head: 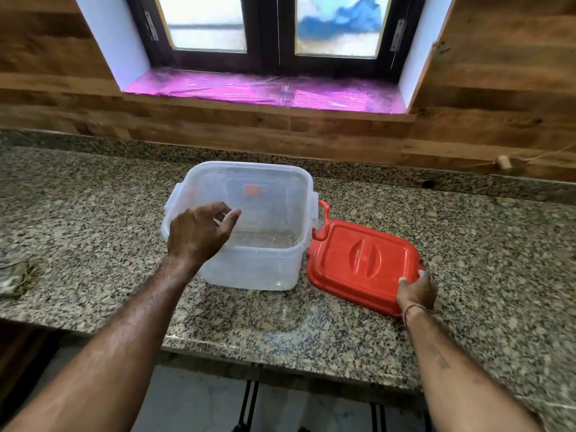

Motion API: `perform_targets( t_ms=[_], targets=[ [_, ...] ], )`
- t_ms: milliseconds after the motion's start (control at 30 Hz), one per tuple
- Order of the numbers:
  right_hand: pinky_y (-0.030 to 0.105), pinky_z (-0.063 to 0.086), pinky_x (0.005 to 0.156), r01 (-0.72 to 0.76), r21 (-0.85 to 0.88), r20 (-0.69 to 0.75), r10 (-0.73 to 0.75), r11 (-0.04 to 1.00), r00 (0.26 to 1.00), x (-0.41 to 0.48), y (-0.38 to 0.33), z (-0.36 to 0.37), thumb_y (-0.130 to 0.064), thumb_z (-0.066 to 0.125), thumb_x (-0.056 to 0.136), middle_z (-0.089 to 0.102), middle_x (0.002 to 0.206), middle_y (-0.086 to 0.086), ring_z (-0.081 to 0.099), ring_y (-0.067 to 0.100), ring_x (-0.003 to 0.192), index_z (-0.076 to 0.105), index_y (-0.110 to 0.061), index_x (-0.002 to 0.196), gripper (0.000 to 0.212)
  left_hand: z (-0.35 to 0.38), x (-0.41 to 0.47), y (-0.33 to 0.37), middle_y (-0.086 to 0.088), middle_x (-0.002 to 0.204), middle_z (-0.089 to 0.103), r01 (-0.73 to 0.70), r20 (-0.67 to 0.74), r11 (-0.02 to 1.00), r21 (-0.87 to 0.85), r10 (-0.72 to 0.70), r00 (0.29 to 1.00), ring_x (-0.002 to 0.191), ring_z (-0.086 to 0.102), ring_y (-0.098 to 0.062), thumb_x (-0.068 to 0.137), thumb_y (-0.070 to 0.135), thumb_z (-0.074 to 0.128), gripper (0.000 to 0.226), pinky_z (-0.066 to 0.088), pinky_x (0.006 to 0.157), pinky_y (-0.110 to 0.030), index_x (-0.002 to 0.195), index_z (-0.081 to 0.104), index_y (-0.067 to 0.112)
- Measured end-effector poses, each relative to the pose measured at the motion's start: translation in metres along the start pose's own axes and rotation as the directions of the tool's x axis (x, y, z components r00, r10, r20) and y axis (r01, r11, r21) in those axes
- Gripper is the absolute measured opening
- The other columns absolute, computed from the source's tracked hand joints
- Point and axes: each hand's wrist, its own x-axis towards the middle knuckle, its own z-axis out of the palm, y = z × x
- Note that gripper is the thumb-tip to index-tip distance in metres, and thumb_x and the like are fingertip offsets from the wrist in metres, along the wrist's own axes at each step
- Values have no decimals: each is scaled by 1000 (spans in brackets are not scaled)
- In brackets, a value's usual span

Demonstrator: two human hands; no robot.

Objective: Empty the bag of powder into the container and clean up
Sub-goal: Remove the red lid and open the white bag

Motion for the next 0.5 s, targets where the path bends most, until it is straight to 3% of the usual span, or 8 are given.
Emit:
perform_targets(
  t_ms=[167,233,333,433,500],
  targets=[
    [46,51,96,-14,-40,18,15,999,1000,-5,-5,-3,-6,65,95,49,141,28,58,45,122,46,-2,144,53,0,0,-1,8,82,78,-4,17,1000,-7,4,1000,78,76,-21,93,59,58,37,43,60,-27,90,75,26],
    [51,49,103,24,-29,-11,-24,999,1000,-11,-14,-3,-12,68,93,47,144,26,53,44,127,45,-6,146,59,0,-1,-2,8,80,77,-4,13,1000,-8,4,1000,78,76,-21,93,59,57,38,43,60,-27,89,75,26],
    [55,45,107,190,41,-34,-188,981,982,-30,-39,-1,-26,65,95,45,148,21,48,38,132,44,-13,147,57,-2,-2,2,8,81,78,8,-6,999,-38,-9,1000,78,76,-20,93,57,59,35,47,61,-27,91,76,26],
    [52,46,107,348,142,-52,-344,927,938,-55,-74,1,-34,62,97,47,147,16,50,32,131,46,-17,146,54,-9,-7,4,8,95,78,-2,-74,995,-104,-6,997,88,75,-18,92,55,65,32,53,69,-31,102,76,27],
    [39,45,104,479,203,-106,-467,854,878,-75,-106,3,-31,63,97,53,141,14,55,28,122,52,-15,143,49,-17,-4,-6,5,110,76,-18,-124,995,-98,6,992,100,72,-22,91,54,67,36,55,75,-36,111,74,25]
  ],
)
